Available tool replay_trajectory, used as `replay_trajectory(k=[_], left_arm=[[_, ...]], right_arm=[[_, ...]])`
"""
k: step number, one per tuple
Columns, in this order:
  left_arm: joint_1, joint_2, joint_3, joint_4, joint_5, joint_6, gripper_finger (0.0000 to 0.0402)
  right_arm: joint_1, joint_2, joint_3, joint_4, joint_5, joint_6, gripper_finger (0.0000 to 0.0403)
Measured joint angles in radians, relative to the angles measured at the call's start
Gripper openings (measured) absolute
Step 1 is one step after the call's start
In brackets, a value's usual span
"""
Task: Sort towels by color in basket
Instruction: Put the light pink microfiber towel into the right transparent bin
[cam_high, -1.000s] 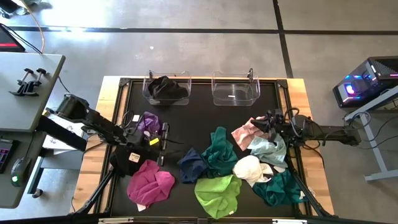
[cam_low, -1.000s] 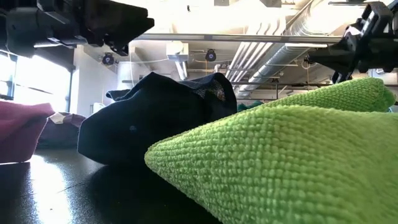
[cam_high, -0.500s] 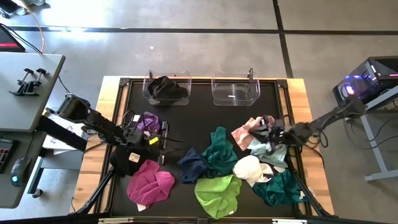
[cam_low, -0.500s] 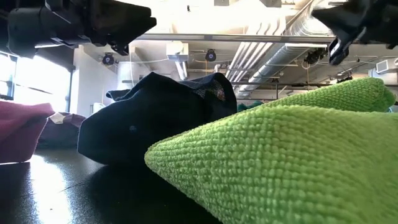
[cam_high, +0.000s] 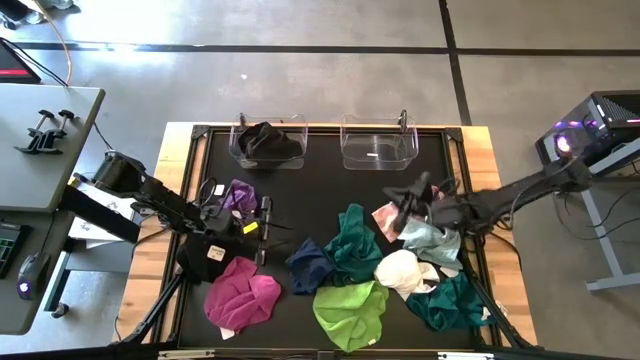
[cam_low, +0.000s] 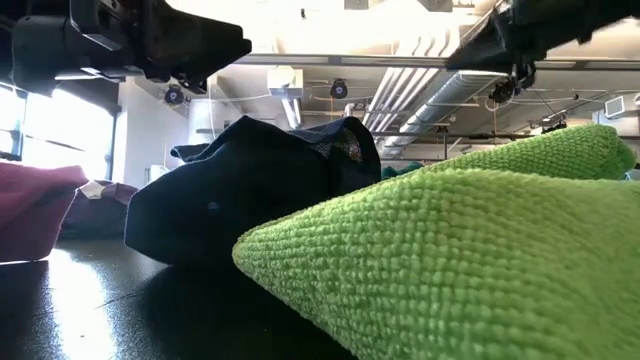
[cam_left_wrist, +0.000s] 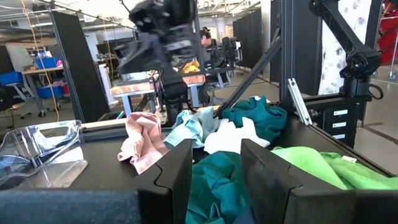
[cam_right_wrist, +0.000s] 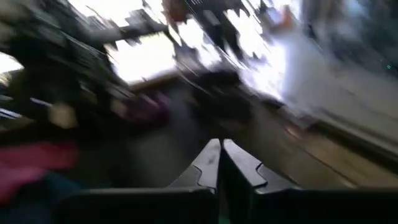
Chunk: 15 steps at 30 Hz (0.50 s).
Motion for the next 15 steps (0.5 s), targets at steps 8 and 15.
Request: replay_trajectory(k=[8,15], left_arm=[[0.000,0.000,0.000,-0.006,0.000,0.000,0.0122],[0.000,0.000,0.000,-0.006,0.001,-0.003,0.0122]], right_arm=[[-0.269,0.072,0.366,-1.038,-0.258,0.479,0.0099],[-0.461,0.201,0.339,-1.093,-0.529,0.441,0.0209]])
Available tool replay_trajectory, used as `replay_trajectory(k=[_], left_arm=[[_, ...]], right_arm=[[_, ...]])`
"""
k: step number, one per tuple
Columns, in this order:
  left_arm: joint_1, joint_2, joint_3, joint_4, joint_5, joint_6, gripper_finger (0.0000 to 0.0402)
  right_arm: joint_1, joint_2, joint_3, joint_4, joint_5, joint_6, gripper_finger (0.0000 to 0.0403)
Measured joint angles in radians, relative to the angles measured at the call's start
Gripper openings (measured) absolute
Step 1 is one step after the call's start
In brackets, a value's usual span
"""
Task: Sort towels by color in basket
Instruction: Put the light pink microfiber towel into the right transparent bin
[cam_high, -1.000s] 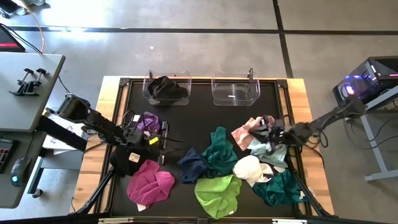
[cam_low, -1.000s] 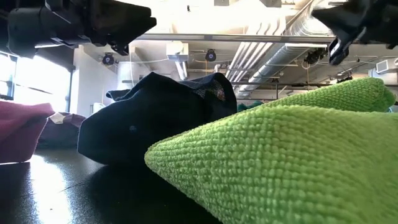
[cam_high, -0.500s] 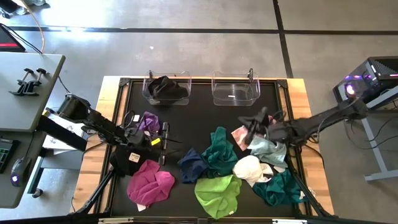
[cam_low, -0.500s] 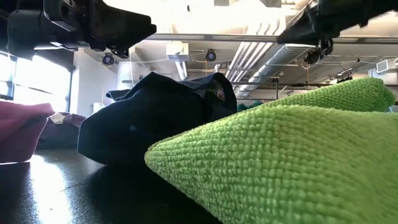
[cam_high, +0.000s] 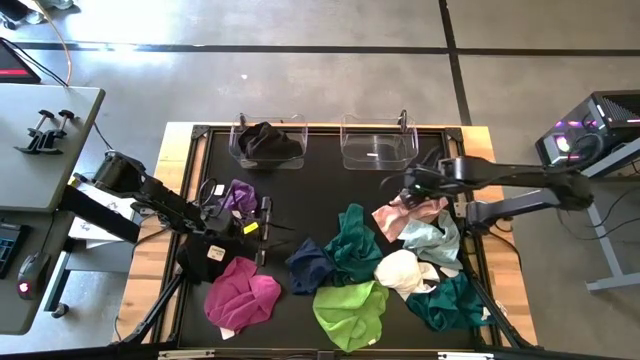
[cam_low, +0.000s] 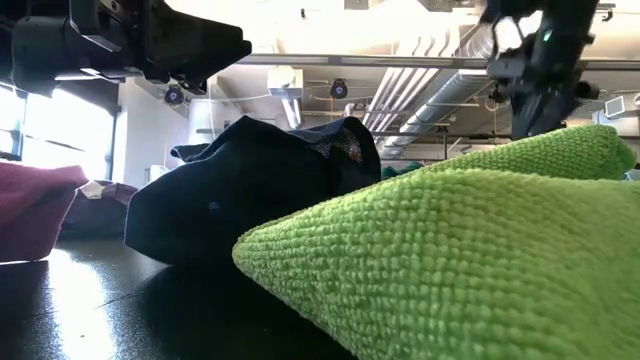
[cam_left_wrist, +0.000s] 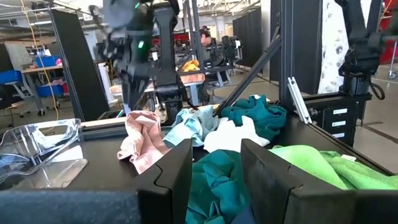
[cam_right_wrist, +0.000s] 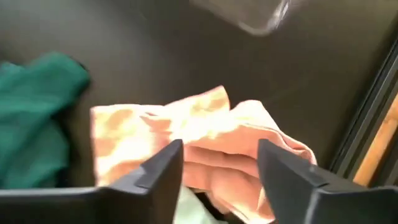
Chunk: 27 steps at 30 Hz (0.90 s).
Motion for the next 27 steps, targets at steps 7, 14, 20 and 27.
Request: replay_trajectory(k=[7,14,20,27], left_arm=[[0.000,0.000,0.000,-0.009,0.000,-0.023,0.0122],[0.000,0.000,0.000,-0.013,0.000,-0.027,0.0122],[0.000,0.000,0.000,-0.013,0.000,-0.027,0.0122],[0.000,0.000,0.000,-0.014,0.000,-0.027,0.0122]], right_arm=[[-0.114,0.208,-0.002,-0.002,-0.059,-0.105,0.0258],[-0.147,0.412,-0.003,0.000,-0.095,-0.199,0.0259],[-0.150,0.563,-0.003,0.054,-0.197,-0.286,0.0233],[-0.150,0.649,0.002,0.113,-0.251,-0.336,0.0136]])
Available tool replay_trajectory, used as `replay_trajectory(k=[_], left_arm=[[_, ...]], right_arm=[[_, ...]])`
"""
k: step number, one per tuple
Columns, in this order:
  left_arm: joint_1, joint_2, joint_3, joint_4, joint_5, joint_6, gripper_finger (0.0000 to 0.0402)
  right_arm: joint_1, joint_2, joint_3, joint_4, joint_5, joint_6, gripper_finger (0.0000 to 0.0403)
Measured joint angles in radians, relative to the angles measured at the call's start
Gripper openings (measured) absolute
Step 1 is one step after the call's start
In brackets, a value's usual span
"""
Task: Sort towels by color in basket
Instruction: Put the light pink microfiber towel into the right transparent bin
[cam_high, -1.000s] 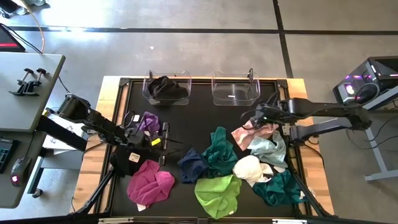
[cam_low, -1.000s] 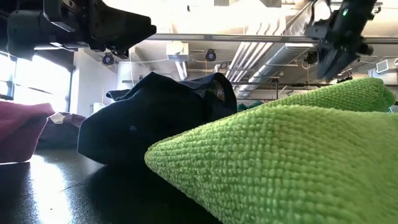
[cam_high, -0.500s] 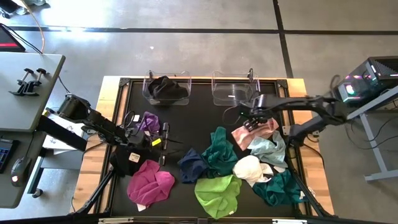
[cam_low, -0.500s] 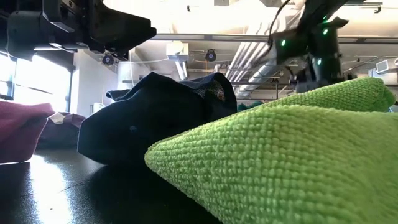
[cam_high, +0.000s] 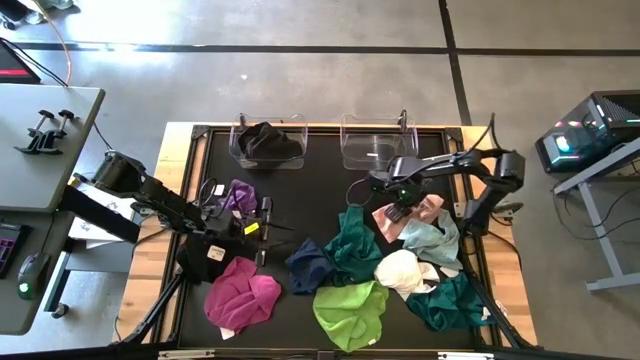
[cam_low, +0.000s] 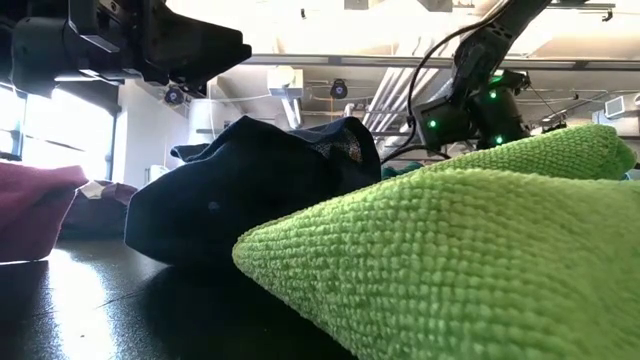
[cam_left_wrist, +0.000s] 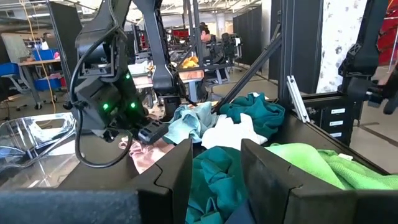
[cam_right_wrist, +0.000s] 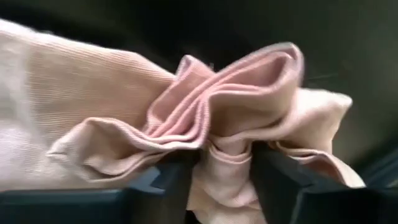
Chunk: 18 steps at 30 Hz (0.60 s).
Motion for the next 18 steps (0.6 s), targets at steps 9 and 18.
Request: replay_trajectory(k=[9,18], left_arm=[[0.000,0.000,0.000,-0.001,0.000,0.000,0.0122],[0.000,0.000,0.000,0.001,0.000,0.003,0.0122]], right_arm=[[0.023,-0.106,0.017,0.051,0.052,0.019,0.0016],[0.128,-0.337,0.207,0.011,0.293,0.169,0.0009]])
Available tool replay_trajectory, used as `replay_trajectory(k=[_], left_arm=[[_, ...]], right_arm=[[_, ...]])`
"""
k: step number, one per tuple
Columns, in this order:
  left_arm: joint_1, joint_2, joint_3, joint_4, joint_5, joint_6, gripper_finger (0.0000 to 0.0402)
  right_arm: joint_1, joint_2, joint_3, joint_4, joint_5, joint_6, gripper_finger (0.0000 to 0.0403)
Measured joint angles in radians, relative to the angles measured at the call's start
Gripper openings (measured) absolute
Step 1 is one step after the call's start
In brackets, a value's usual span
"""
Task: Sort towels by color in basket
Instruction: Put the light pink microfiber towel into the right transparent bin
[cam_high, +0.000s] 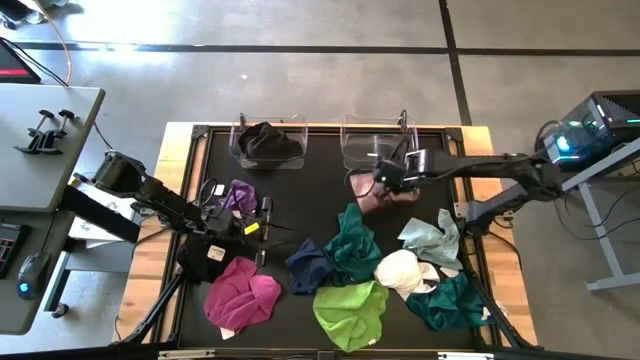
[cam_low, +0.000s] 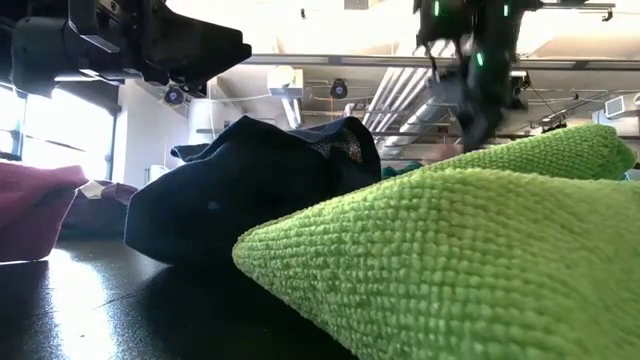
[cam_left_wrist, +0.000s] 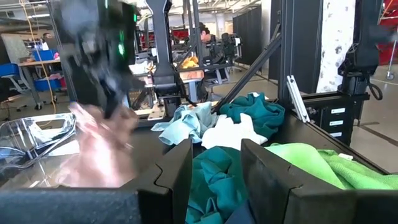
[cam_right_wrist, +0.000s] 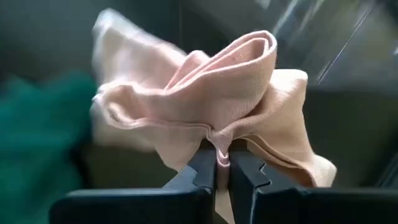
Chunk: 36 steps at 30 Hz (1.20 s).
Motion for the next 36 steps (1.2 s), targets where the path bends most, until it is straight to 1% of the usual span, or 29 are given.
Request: replay_trajectory(k=[4,7,9,13,14,18,21,24,28,31,33,36], left_arm=[[0.000,0.000,0.005,0.005,0.000,0.000,0.0122],[0.000,0.000,0.015,0.005,0.000,0.000,0.0122],[0.000,0.000,0.019,0.005,0.000,0.000,0.0122],[0.000,0.000,0.020,0.003,0.000,0.000,0.0122],[0.000,0.000,0.020,0.002,0.000,0.000,0.0122],[0.000,0.000,0.020,-0.004,0.000,0.000,0.0122],[0.000,0.000,0.020,-0.023,0.000,0.000,0.0122],[0.000,0.000,0.020,-0.045,0.000,0.000,0.0122],[0.000,0.000,0.020,-0.072,0.000,-0.002,0.0122],[0.000,0.000,0.020,-0.074,0.000,-0.002,0.0122],[0.000,0.000,0.020,-0.074,0.000,-0.002,0.0122],[0.000,0.000,0.020,-0.074,0.000,-0.002,0.0122]], right_arm=[[0.004,-0.021,0.172,-0.045,0.155,-0.035,0.0011],[-0.032,-0.006,0.295,-0.093,0.272,-0.088,0.0013],[-0.071,0.016,0.356,-0.095,0.314,-0.136,0.0013],[-0.176,0.074,0.410,-0.092,0.298,-0.227,0.0013],[-0.201,0.094,0.410,-0.091,0.283,-0.246,0.0013],[-0.282,0.184,0.410,-0.089,0.162,-0.305,0.0013],[-0.312,0.256,0.410,-0.088,0.158,-0.319,0.0020],[-0.332,0.314,0.410,-0.086,0.161,-0.323,0.0045],[-0.346,0.360,0.410,-0.080,0.107,-0.338,0.0097],[-0.356,0.366,0.410,-0.060,0.041,-0.354,0.0132],[-0.357,0.360,0.410,-0.045,0.012,-0.360,0.0148],[-0.357,0.335,0.410,-0.044,0.025,-0.363,0.0161]])
